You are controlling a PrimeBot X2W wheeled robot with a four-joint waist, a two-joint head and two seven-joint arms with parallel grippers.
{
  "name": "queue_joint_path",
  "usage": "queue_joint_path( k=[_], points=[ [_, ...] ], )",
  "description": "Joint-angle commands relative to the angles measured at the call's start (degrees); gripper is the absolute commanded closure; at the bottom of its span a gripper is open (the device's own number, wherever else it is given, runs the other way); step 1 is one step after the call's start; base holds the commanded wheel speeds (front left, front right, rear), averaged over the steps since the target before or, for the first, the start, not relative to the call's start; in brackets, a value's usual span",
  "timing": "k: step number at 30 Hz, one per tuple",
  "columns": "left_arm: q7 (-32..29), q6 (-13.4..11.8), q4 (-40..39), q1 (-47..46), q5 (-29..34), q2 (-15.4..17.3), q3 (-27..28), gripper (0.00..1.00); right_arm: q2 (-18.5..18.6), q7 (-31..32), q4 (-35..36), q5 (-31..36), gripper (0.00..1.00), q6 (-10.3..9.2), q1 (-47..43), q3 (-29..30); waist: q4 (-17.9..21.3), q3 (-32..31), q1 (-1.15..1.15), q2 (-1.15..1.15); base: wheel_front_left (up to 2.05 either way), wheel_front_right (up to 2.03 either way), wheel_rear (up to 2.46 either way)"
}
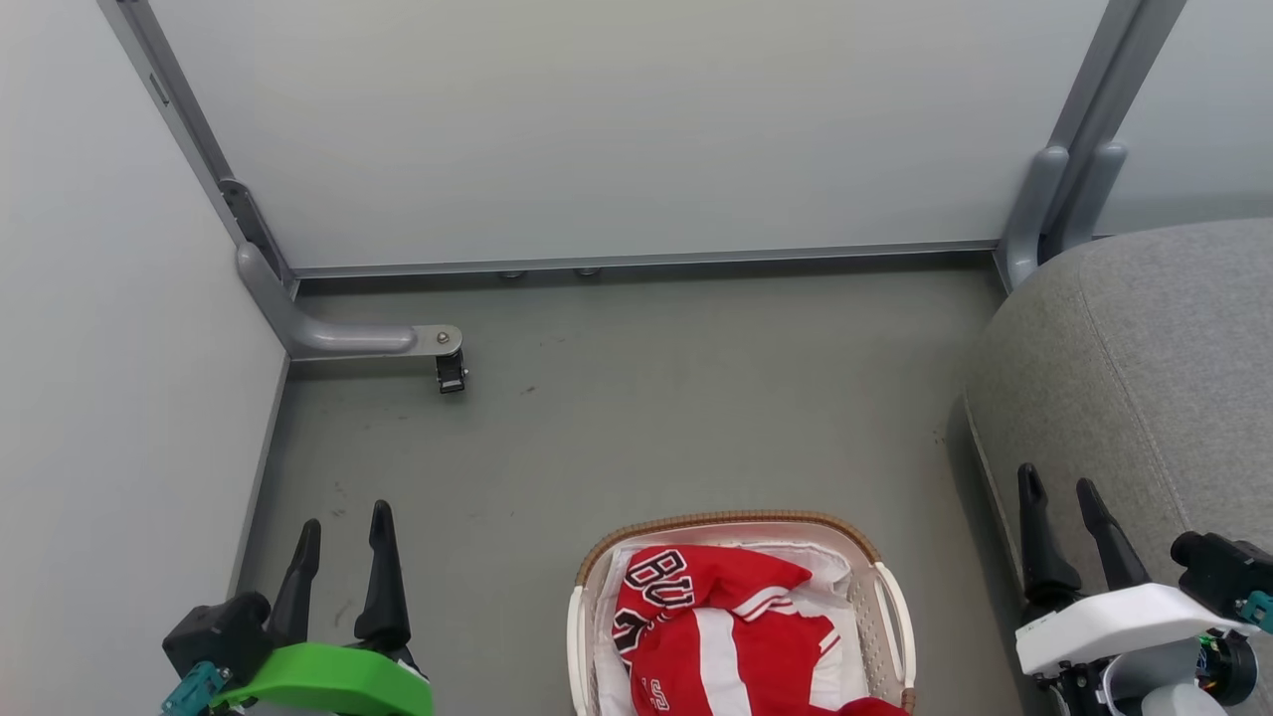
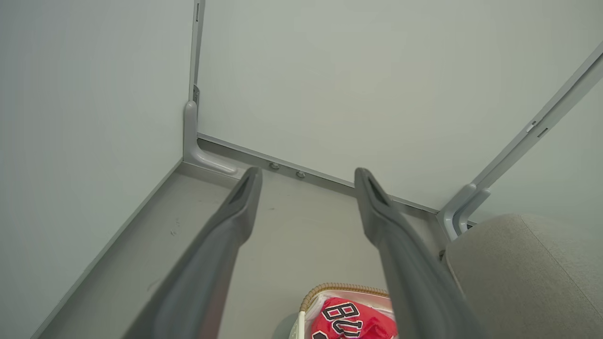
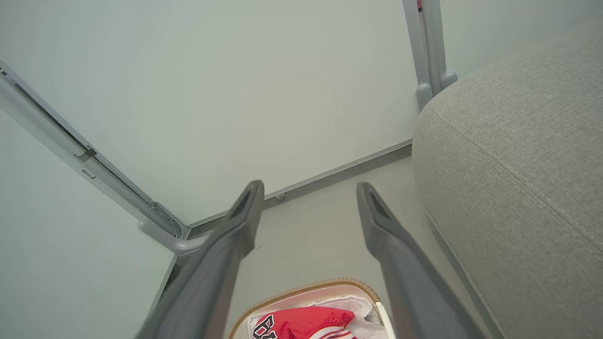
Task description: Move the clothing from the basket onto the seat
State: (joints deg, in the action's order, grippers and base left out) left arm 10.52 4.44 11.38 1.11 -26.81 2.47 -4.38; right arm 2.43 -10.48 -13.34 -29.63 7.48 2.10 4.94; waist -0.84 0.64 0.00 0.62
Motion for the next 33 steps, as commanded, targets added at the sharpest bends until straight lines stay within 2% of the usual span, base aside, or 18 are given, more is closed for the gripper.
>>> queue_joint_path(
  k=[1,33],
  points=[
    [0.5,-0.3,-0.2,0.5,1.7,0.5,-0.1,0.00,0.4,-0.5,0.2,1.4,0.00,0.03,-0.4,-0.1,0.0,0.0,0.00,-0.43,0.00,0.00,0.00],
    [4.2,-1.4,3.9,1.3,13.3,0.6,-1.9,0.00,0.6,-4.2,-0.7,14.3,0.00,0.02,-1.5,-1.5,-0.3,0.4,0.00,-0.59,0.00,0.00,0.00]
  ],
)
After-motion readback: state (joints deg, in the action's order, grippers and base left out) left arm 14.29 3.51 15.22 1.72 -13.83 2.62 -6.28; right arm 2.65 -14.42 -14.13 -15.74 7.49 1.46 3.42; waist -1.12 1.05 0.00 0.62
